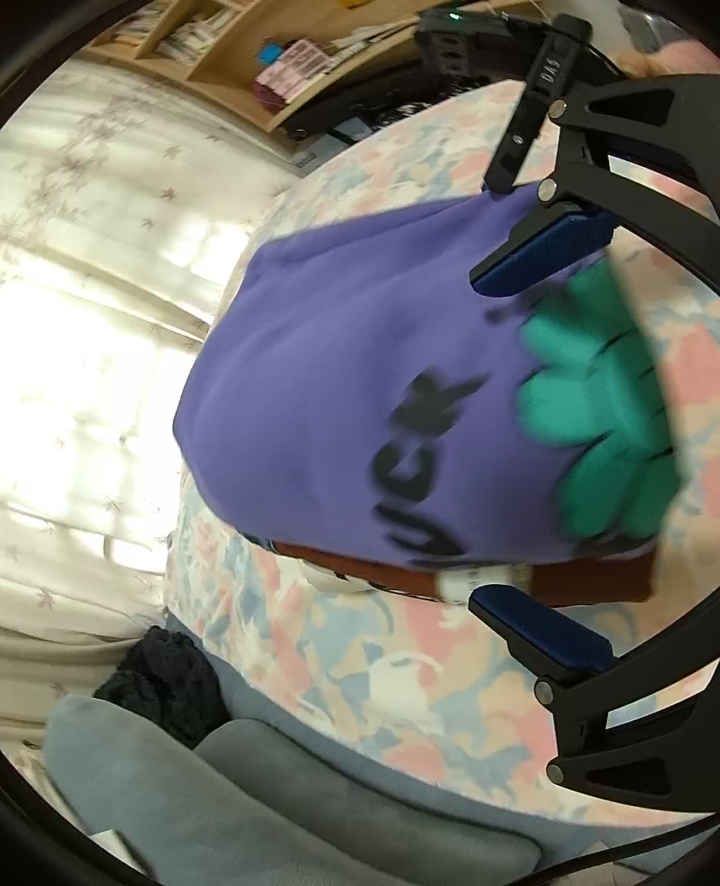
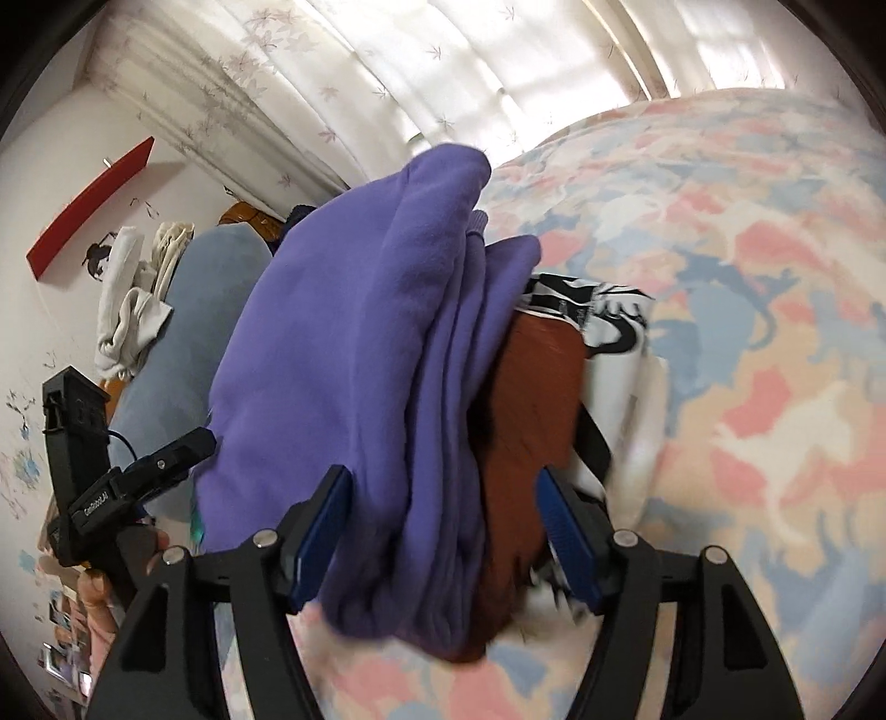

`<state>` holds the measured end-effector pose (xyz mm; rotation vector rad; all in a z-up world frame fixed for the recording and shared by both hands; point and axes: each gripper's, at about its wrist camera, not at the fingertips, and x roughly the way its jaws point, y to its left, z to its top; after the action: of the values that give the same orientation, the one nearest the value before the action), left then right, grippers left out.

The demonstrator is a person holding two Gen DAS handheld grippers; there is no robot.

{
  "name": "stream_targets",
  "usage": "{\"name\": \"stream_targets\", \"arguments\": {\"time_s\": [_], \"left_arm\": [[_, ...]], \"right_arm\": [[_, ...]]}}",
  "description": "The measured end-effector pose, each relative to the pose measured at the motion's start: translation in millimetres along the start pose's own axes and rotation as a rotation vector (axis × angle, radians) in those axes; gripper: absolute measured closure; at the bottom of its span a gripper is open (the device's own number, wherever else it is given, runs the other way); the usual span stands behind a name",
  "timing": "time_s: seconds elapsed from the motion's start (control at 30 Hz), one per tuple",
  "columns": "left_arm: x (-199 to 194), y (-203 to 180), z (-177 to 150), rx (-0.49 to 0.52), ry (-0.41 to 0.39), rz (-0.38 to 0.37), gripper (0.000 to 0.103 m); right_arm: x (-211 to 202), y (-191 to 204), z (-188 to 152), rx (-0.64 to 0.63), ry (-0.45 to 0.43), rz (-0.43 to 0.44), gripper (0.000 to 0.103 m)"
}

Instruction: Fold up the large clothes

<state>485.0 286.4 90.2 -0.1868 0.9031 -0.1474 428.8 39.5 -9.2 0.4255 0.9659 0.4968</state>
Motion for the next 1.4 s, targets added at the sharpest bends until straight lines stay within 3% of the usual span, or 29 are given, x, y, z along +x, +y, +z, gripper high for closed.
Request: {"name": "stream_targets", "arguments": {"time_s": [0.47,0.73,0.93,1.03,1.17,1.4], "left_arm": [[-122.6,-134.8,-95.2,0.17,-0.036,0.002,0.0],[-173.9,-213.9,-155.8,0.226,-0.098,0.01,0.0],[-192.1,-262.6,-195.4,0.288,-0.166,0.058,0.0],[-197.6,-280.7,-215.4,0.269,-0.193,0.057,0.0],[-192.9,-293.4,-240.7,0.243,-0.189,0.048,0.0],[-174.4,-296.5,-304.4,0.102,-0.183,0.044,0.0]], "right_arm": [[-166.0,42.6,-66.0,-0.16,-0.022,-0.063,0.034],[-243.2,38.7,-103.4,-0.216,-0.053,-0.143,0.031],[-284.3,22.8,-135.8,-0.24,-0.08,-0.191,0.028],[-297.4,13.3,-150.2,-0.244,-0.099,-0.23,0.028],[-314.0,-5.0,-176.0,-0.225,-0.13,-0.254,0.01],[-323.0,-32.2,-233.6,-0.216,-0.172,-0.315,0.008]]}}
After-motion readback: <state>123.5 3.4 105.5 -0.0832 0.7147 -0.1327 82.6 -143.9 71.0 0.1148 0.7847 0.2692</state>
